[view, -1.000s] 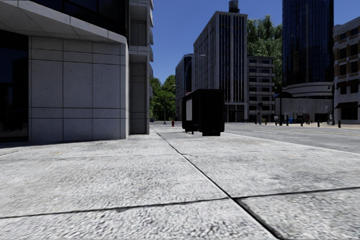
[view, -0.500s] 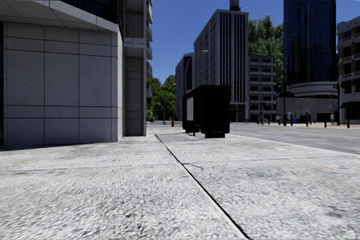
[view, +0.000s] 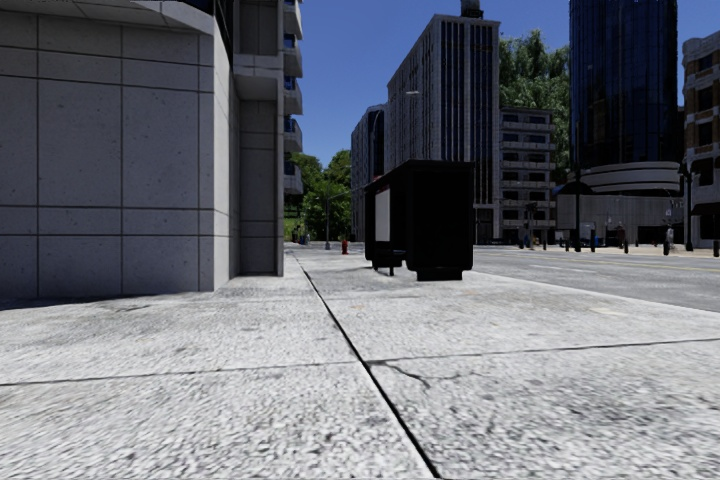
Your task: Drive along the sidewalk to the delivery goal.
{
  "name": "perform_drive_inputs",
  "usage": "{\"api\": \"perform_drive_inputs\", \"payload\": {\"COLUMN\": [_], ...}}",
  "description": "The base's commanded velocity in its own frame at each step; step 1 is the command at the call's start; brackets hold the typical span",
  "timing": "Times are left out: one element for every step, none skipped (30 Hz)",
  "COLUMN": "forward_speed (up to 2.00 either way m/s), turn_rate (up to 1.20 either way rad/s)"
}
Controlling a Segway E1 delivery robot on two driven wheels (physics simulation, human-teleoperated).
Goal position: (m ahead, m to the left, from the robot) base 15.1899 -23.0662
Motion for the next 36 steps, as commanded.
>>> {"api": "perform_drive_inputs", "payload": {"forward_speed": [2.0,2.0,1.97,1.91,1.89,1.89,1.89,1.89,2.0,2.0,2.0,2.0,2.0,2.0,2.0,2.0,2.0,2.0,2.0,2.0,2.0,2.0,2.0,2.0,2.0,2.0,2.0,2.0,2.0,2.0,2.0,2.0,2.0,2.0,2.0,2.0], "turn_rate": [0.0,0.0,0.0,0.0,0.0,0.0,0.0,0.0,0.0,0.0,0.0,0.0,0.0,0.0,0.0,0.0,0.0,0.0,0.0,0.0,0.0,0.0,0.0,0.0,0.0,0.0,0.0,0.0,0.0,0.0,0.0,0.0,0.0,0.0,0.0,0.0]}}
